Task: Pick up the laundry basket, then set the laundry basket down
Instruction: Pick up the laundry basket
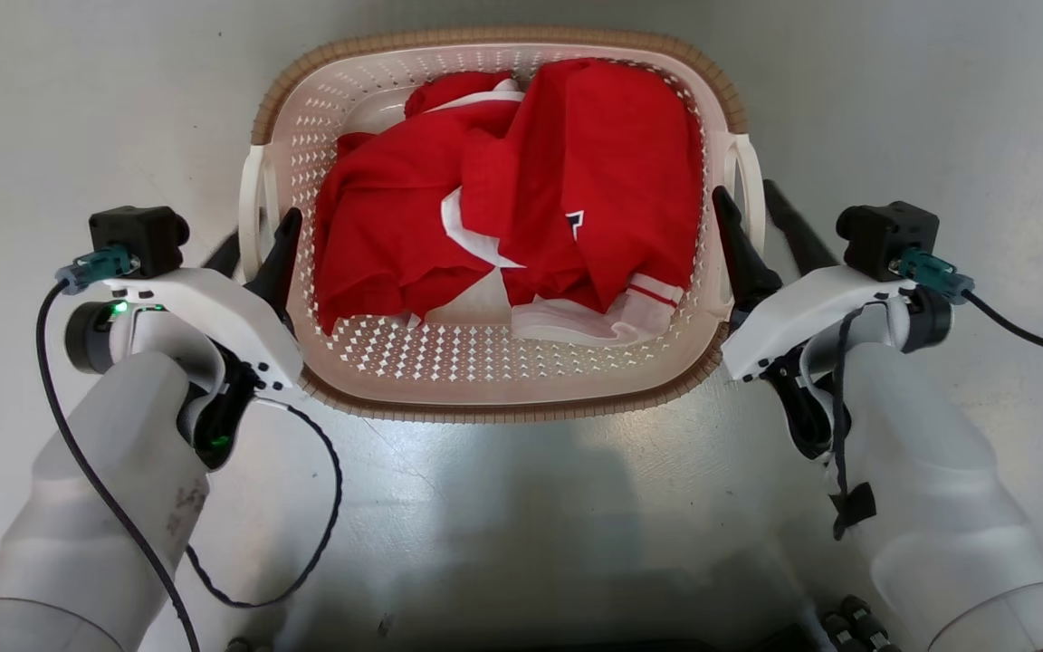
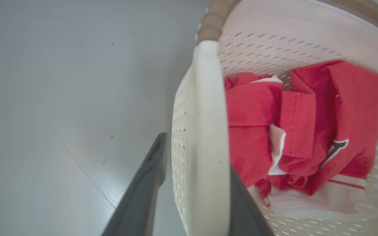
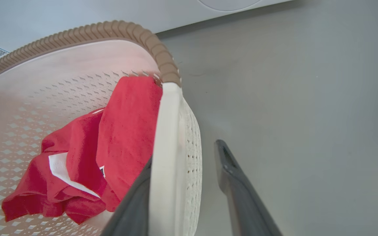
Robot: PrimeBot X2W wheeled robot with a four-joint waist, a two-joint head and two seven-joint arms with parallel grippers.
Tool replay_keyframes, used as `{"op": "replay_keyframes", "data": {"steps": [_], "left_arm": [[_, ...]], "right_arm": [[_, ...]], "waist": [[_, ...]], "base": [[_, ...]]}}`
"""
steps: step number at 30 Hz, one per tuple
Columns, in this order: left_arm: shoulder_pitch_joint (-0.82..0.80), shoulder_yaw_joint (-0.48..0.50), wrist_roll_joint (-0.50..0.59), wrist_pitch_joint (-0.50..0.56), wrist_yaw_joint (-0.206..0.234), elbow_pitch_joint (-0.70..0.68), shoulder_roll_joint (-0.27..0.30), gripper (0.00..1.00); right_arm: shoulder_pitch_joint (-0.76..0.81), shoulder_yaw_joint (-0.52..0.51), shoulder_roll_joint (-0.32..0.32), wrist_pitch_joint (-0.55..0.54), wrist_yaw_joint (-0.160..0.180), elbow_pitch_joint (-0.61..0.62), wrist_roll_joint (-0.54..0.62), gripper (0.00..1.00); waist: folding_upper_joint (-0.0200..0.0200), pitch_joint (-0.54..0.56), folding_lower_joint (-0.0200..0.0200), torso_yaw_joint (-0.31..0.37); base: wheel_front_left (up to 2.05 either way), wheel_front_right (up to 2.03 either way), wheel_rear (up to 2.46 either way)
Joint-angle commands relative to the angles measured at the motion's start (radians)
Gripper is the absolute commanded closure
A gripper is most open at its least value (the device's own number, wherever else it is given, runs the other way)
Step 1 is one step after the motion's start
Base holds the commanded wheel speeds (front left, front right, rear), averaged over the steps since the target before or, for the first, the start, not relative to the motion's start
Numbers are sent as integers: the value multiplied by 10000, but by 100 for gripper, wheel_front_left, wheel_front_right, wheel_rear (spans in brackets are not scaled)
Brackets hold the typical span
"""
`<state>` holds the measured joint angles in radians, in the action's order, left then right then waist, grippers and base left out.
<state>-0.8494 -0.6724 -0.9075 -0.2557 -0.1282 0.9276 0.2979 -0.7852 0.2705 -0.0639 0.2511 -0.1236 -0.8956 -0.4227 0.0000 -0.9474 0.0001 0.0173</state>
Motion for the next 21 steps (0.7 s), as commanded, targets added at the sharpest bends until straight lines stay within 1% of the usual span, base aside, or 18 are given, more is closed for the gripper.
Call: {"op": "replay_keyframes", "data": {"steps": [1,2,3,11,17,21], "left_arm": [[58,141,-121,-61,-25,-7,410,80],[52,105,-160,-61,-25,4,407,100],[52,65,-198,-61,-25,15,405,100],[251,-340,-609,-61,-25,203,334,100],[558,-708,-984,-61,-25,416,181,100],[834,-1014,-1316,-61,-25,683,23,100]], "right_arm": [[319,240,137,107,-71,132,-47,85],[315,243,137,107,-71,153,-46,94],[314,245,137,107,-71,161,-48,100],[436,328,137,107,-71,33,-133,100],[671,579,137,107,-71,-358,-439,100],[821,1043,137,107,-71,-858,-880,100]], "waist": [[0,16,0,2],[0,31,0,4],[0,53,0,7],[0,621,0,71],[0,1484,0,114],[0,2191,0,128]], "base": [[0,0,0],[0,0,0],[0,0,0],[0,0,0],[0,0,0],[0,0,0]]}}
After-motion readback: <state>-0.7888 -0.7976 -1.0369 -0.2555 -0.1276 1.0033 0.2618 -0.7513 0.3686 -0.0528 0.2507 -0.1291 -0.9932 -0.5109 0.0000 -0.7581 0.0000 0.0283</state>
